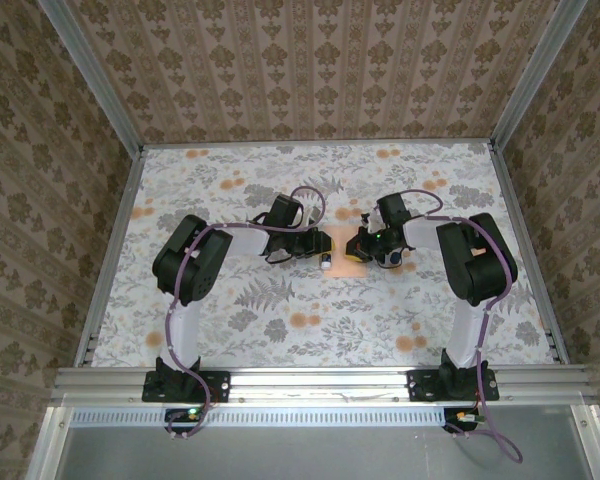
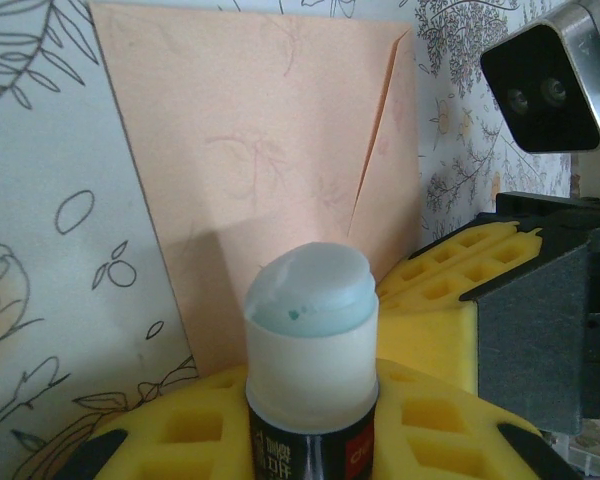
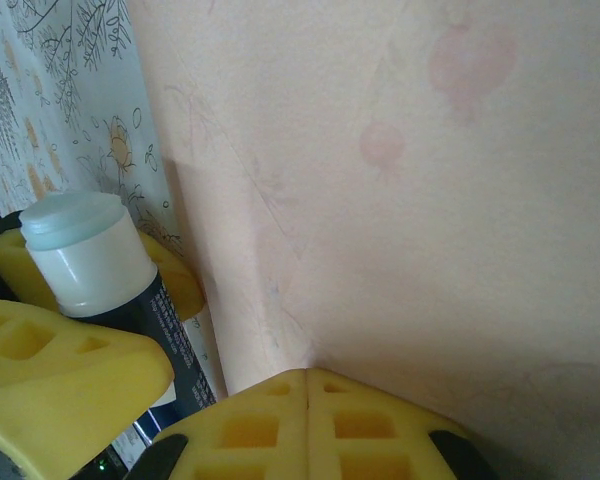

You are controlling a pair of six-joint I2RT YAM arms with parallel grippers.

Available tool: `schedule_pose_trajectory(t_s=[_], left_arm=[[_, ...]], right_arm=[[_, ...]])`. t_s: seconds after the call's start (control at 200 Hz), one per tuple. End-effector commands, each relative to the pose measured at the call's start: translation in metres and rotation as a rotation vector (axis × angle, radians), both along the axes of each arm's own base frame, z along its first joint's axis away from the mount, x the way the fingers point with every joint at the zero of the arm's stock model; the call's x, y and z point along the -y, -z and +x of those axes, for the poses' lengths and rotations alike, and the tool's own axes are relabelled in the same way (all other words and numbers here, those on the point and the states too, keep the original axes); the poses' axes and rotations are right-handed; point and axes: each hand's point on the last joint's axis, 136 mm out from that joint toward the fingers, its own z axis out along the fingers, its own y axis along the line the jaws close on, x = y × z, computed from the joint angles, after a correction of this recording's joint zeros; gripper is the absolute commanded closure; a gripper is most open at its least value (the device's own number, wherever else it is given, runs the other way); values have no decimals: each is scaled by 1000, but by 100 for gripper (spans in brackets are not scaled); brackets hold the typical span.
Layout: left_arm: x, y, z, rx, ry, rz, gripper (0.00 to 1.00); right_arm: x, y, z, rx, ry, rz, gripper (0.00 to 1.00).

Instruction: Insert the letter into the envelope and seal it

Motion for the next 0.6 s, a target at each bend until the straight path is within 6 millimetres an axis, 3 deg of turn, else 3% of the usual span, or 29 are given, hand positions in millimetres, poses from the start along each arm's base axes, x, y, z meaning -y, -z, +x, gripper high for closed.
schedule_pose_trajectory(t_s=[0.0, 0.2, 0.595], left_arm=[[6, 1, -4, 3, 25, 8, 100], [8, -12, -1, 47, 42, 4, 100], [5, -66, 7, 179, 67, 9, 100]], right_arm=[[10, 14, -10, -40, 12, -81, 100], [8, -2, -1, -6, 18, -68, 100], [5, -31, 14, 66, 26, -50, 99]])
